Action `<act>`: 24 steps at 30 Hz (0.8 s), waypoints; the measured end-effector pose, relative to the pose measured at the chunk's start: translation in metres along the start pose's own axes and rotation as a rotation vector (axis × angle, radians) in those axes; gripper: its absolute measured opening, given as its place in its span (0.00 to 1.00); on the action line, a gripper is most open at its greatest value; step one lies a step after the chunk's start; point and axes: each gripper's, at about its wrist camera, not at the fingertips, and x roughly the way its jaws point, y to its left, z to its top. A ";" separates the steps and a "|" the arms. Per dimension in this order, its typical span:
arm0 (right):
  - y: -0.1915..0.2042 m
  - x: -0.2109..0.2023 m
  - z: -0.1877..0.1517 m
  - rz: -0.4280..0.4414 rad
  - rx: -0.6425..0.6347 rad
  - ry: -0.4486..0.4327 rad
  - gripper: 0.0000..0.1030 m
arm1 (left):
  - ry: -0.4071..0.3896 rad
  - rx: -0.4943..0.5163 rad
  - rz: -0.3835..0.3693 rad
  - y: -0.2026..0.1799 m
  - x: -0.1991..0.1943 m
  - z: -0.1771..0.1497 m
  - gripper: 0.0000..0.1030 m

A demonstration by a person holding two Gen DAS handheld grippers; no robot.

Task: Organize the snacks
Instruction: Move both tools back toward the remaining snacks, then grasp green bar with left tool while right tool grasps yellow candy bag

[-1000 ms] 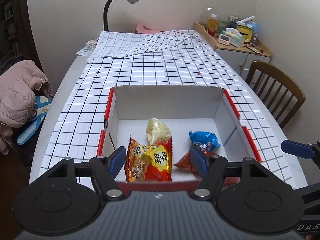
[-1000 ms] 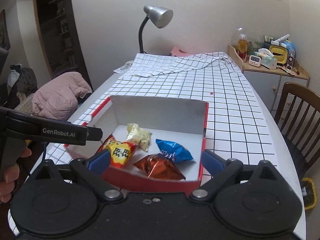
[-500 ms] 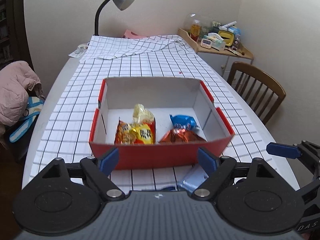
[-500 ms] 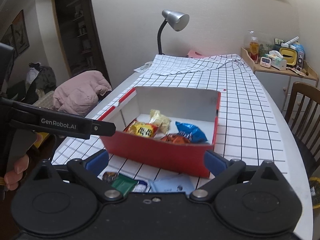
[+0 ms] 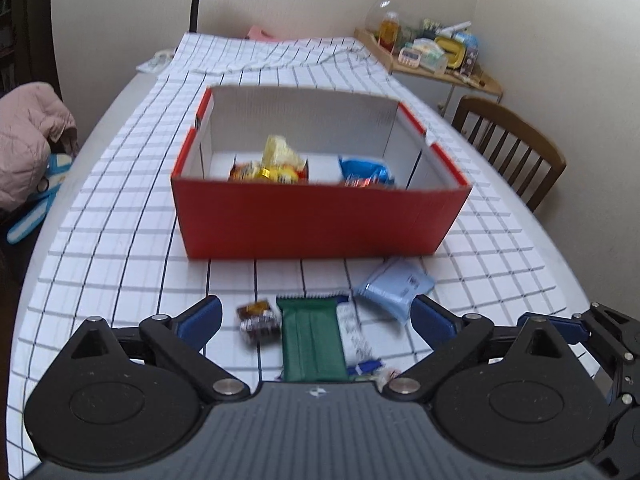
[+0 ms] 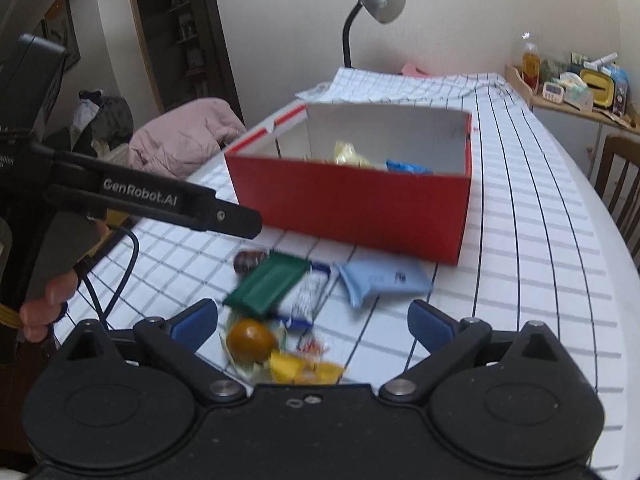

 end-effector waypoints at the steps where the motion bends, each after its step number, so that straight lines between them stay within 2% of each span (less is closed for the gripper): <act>1: 0.001 0.002 -0.005 -0.003 0.000 0.005 0.99 | 0.010 0.001 0.002 0.000 0.004 -0.002 0.98; 12: 0.014 0.020 -0.033 -0.025 0.000 0.025 0.94 | 0.071 0.019 0.061 -0.009 0.038 -0.025 0.98; 19: 0.016 0.032 -0.040 -0.031 0.006 0.062 0.85 | 0.102 -0.006 0.093 -0.006 0.056 -0.033 0.97; 24: 0.015 0.036 -0.040 -0.033 0.020 0.066 0.77 | 0.105 -0.018 0.100 -0.005 0.061 -0.030 0.83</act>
